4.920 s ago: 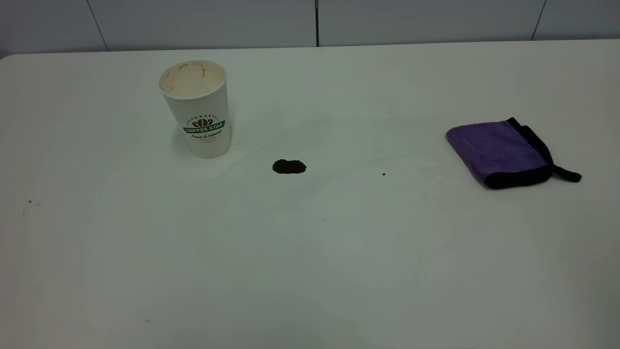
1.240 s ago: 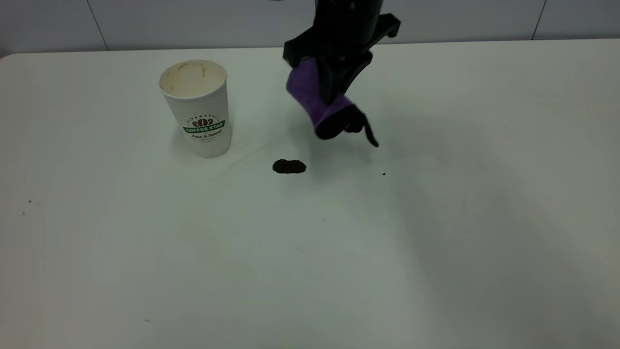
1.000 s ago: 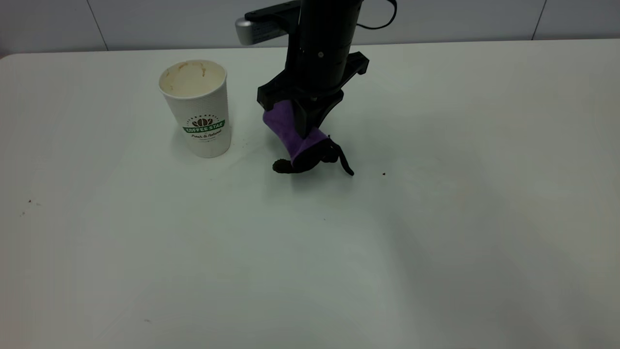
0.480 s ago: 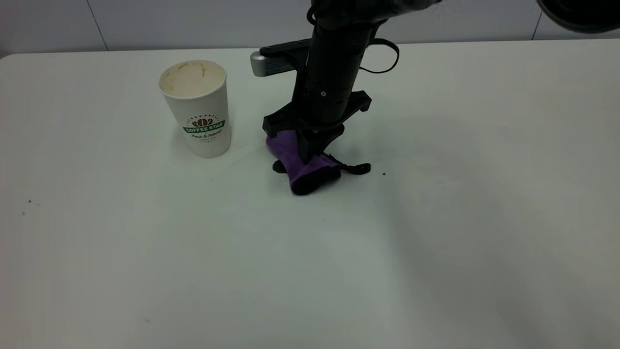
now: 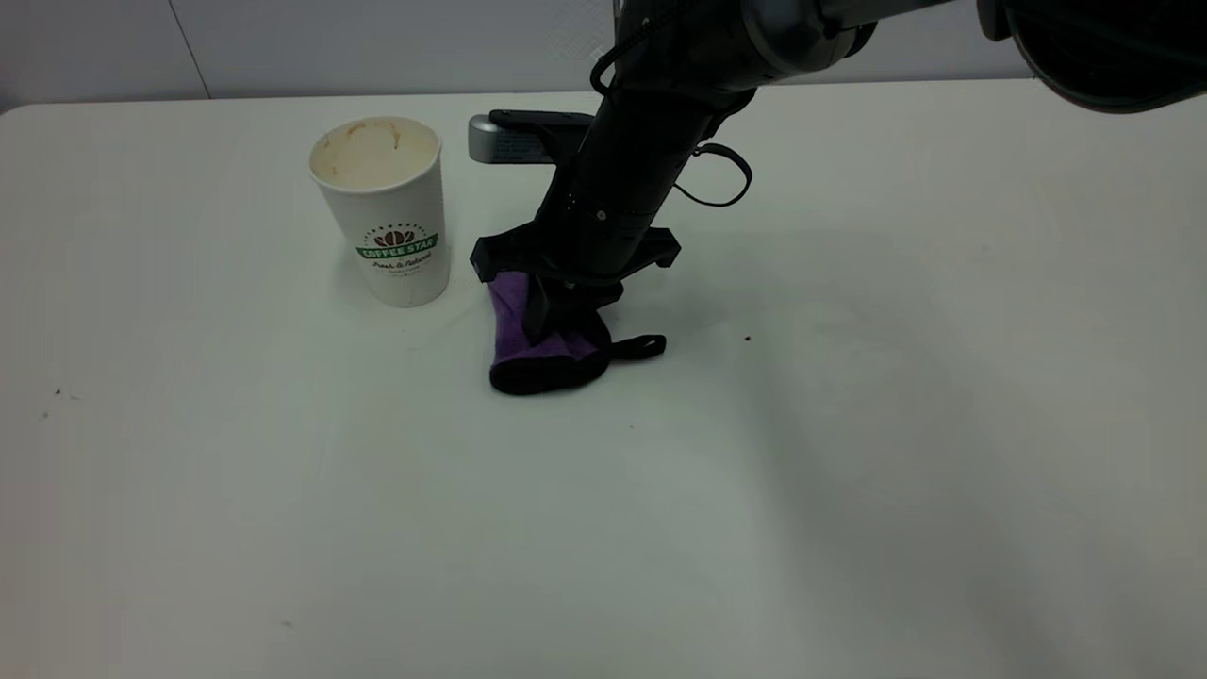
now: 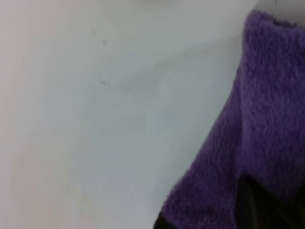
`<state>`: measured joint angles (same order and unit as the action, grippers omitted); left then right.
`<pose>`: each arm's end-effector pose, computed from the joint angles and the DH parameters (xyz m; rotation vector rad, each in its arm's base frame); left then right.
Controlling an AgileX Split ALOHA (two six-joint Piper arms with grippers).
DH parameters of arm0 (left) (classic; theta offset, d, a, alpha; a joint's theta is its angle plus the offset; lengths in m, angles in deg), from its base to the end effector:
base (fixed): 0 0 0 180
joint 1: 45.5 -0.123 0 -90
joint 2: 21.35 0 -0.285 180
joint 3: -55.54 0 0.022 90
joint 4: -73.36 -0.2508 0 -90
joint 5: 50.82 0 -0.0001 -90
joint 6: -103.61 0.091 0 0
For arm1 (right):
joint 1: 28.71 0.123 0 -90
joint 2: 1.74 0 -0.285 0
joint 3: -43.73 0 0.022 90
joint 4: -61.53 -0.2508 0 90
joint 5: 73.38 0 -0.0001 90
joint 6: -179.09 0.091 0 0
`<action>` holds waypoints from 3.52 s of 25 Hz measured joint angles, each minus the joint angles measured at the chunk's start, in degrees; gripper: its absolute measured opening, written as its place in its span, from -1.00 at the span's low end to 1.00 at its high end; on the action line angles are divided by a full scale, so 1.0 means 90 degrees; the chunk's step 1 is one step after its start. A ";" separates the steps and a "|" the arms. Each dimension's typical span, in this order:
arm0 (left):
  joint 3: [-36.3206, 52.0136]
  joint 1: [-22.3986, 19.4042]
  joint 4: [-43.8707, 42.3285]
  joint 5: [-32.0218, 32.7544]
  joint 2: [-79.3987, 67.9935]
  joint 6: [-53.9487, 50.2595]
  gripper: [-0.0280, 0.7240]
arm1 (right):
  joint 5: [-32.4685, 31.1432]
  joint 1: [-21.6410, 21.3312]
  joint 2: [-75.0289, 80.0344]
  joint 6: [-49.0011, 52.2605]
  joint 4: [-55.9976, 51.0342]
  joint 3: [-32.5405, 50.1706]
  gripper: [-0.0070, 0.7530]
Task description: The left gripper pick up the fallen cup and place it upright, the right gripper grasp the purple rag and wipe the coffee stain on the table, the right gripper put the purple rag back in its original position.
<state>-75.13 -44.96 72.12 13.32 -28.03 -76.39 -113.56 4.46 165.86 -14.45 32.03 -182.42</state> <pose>-0.0088 0.0019 0.2688 0.0080 2.0969 0.0204 0.4331 0.3177 -0.0078 -0.6614 2.7544 0.6335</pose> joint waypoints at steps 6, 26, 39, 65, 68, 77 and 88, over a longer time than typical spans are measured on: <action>0.0000 0.0000 0.0000 0.0000 0.0000 0.0000 0.30 | 0.0618 -0.0005 0.0083 0.0072 -0.0206 -0.0005 -0.85; 0.0000 0.0000 0.0000 0.0000 0.0000 0.0000 0.30 | -0.0965 -0.0571 -0.0068 0.1406 0.1436 -0.0118 -0.84; 0.0000 0.0000 0.0000 0.0000 0.0000 0.0000 0.30 | -0.0769 -0.0554 -0.0068 0.1626 0.1978 -0.0189 -0.84; 0.0000 0.0000 0.0000 0.0000 0.0000 0.0000 0.30 | -0.3201 -0.3009 -0.0953 0.0667 0.3277 -0.1046 0.83; 0.0000 0.0000 0.0000 0.0000 0.0000 0.0000 0.30 | -0.3206 -0.3015 -0.1776 0.0590 0.3277 -0.0614 0.93; 0.0000 0.0000 0.0000 0.0000 0.0000 0.0000 0.30 | -0.3301 -0.3015 -0.6425 0.0589 0.3102 0.3163 0.93; 0.0000 0.0000 0.0000 0.0000 0.0000 0.0000 0.30 | -0.3388 -0.3015 -1.1271 0.1081 0.3089 0.7496 0.89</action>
<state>-75.13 -44.96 72.12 13.32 -28.03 -76.39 -144.05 -22.67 64.42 -4.72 59.83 -114.95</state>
